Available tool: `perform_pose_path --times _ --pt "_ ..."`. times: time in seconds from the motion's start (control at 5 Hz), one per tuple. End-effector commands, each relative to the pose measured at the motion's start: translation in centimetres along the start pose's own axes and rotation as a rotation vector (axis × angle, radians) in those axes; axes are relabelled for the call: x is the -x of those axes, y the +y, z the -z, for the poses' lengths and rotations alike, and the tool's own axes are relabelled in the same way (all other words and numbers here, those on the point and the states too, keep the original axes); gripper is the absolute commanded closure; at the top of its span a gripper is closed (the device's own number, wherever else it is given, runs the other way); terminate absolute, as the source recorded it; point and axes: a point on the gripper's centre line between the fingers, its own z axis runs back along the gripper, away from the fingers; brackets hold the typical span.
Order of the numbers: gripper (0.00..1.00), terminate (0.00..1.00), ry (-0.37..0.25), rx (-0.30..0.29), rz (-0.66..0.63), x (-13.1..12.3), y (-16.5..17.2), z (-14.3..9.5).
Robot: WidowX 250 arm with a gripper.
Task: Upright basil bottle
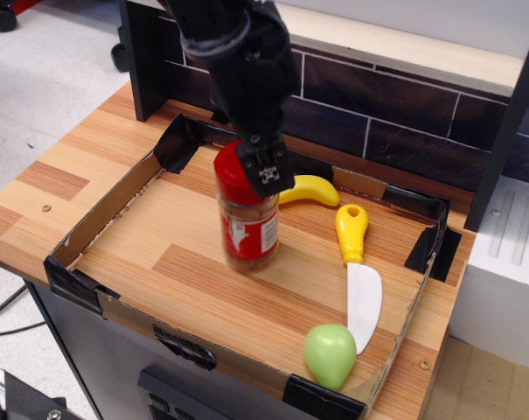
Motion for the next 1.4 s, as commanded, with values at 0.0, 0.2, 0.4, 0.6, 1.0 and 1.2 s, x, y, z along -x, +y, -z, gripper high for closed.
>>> perform_pose_path --times 0.0,0.2,0.4,0.6,1.0,1.2 --pt "0.00 0.00 0.002 -0.015 -0.027 -0.4 1.0 -1.3" --pt "0.00 0.00 0.001 -0.018 -0.039 -0.5 1.3 -2.3" --pt "0.00 0.00 0.005 -0.064 -0.068 -1.5 1.8 -4.5" --pt "0.00 0.00 -0.009 -0.090 -0.118 -2.6 2.2 -7.2" --pt "0.00 0.00 -0.009 -0.125 -0.182 -3.8 2.8 -10.6" --pt "0.00 1.00 -0.009 -0.125 -0.182 -3.8 2.8 -10.6"
